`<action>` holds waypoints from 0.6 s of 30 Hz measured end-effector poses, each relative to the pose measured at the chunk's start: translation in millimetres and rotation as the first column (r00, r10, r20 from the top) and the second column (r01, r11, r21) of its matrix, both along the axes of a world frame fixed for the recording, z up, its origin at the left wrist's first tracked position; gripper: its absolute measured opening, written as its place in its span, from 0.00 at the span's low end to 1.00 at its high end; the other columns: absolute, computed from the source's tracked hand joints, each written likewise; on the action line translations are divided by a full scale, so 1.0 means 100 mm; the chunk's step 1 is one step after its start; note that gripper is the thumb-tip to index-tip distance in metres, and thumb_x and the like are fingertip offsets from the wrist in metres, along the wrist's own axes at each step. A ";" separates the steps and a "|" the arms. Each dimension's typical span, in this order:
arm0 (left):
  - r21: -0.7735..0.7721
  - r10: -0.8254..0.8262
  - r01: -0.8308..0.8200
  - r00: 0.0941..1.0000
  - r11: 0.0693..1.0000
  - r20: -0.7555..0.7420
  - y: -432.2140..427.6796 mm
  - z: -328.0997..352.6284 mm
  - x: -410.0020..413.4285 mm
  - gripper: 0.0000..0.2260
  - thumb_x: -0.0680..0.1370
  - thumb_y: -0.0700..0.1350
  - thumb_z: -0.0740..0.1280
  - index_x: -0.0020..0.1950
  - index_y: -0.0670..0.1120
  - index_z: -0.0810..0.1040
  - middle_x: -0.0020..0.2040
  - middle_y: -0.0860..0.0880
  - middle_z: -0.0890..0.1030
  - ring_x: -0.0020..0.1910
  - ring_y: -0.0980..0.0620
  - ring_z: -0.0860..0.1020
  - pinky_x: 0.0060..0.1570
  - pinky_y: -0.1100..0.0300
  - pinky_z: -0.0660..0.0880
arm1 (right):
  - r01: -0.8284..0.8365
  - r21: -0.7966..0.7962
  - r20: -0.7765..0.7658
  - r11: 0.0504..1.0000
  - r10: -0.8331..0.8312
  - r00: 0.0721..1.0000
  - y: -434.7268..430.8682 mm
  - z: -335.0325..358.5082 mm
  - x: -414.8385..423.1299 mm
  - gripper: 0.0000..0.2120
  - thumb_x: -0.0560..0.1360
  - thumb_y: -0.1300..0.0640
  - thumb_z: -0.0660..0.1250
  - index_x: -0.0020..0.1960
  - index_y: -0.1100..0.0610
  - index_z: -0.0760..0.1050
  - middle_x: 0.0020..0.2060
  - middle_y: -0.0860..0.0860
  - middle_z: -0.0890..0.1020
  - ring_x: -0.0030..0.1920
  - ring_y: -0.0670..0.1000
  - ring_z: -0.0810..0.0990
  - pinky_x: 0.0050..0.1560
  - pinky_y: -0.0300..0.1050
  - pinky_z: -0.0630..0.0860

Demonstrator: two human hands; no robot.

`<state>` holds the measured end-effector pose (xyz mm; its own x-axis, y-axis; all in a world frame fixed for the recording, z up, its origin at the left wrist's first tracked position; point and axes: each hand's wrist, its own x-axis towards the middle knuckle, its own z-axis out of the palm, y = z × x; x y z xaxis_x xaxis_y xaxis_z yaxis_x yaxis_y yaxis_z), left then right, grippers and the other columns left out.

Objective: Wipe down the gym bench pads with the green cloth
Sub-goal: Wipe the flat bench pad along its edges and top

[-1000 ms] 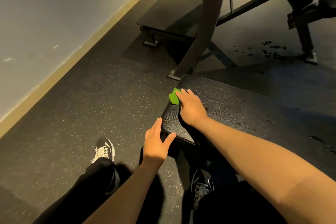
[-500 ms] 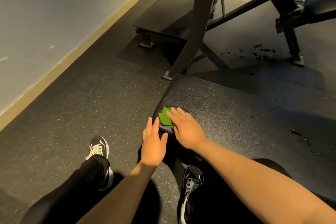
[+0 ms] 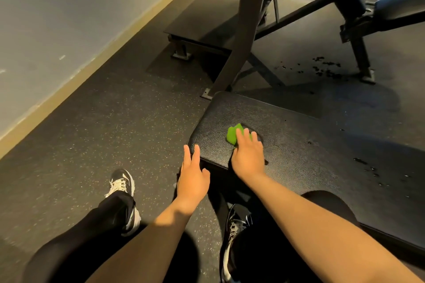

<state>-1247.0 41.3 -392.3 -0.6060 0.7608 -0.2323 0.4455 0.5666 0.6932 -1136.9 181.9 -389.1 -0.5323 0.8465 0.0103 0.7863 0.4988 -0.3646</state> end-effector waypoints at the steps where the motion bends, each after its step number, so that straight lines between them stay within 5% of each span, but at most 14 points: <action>1: 0.001 0.000 0.000 1.000 1.000 0.001 0.00 0.01 0.01 0.33 0.81 0.40 0.62 0.83 0.53 0.50 0.82 0.52 0.41 0.80 0.47 0.56 0.69 0.54 0.66 | -0.060 0.000 -0.007 0.998 0.060 0.998 -0.11 -0.01 -0.03 0.27 0.74 0.60 0.62 0.73 0.55 0.63 0.68 0.54 0.68 0.69 0.60 0.65 0.65 0.58 0.68; 6: -0.013 -0.010 0.010 1.000 1.000 0.010 -0.02 0.04 -0.01 0.34 0.80 0.39 0.62 0.82 0.53 0.51 0.83 0.51 0.41 0.79 0.46 0.57 0.71 0.51 0.67 | -0.279 -0.046 -0.028 0.959 0.278 0.960 -0.39 -0.08 0.02 0.30 0.79 0.59 0.58 0.80 0.53 0.56 0.78 0.54 0.60 0.79 0.59 0.53 0.77 0.60 0.55; 9: -0.028 -0.016 0.016 1.000 0.999 0.006 -0.04 0.05 -0.02 0.33 0.80 0.40 0.62 0.82 0.54 0.51 0.82 0.53 0.41 0.79 0.46 0.59 0.69 0.47 0.69 | -0.357 -0.015 -0.023 0.934 0.357 0.934 -0.22 -0.04 0.11 0.30 0.79 0.60 0.60 0.79 0.52 0.56 0.77 0.52 0.61 0.78 0.58 0.56 0.76 0.58 0.58; 12: -0.040 -0.020 0.020 1.000 0.999 0.001 -0.05 0.07 -0.04 0.33 0.81 0.42 0.61 0.82 0.56 0.52 0.82 0.54 0.42 0.77 0.47 0.63 0.64 0.48 0.73 | -0.222 0.040 0.010 0.974 0.222 0.975 0.12 -0.01 0.16 0.27 0.76 0.60 0.62 0.75 0.56 0.62 0.71 0.56 0.65 0.69 0.60 0.64 0.64 0.59 0.70; 16: -0.071 -0.007 0.009 1.000 0.997 0.024 -0.05 0.10 -0.08 0.31 0.81 0.42 0.60 0.82 0.58 0.54 0.82 0.57 0.44 0.62 0.51 0.76 0.54 0.52 0.77 | 0.077 -0.056 0.033 0.995 -0.076 0.997 0.42 -0.01 0.10 0.29 0.79 0.60 0.59 0.78 0.56 0.56 0.79 0.57 0.53 0.78 0.61 0.51 0.74 0.61 0.59; 18: -0.069 0.004 -0.002 1.000 0.998 0.028 -0.04 0.11 -0.08 0.30 0.81 0.42 0.60 0.81 0.57 0.56 0.82 0.56 0.46 0.57 0.51 0.78 0.55 0.58 0.74 | 0.145 -0.098 0.018 0.985 -0.144 0.989 0.42 0.04 -0.04 0.29 0.78 0.61 0.60 0.78 0.56 0.57 0.78 0.54 0.57 0.78 0.59 0.52 0.75 0.61 0.56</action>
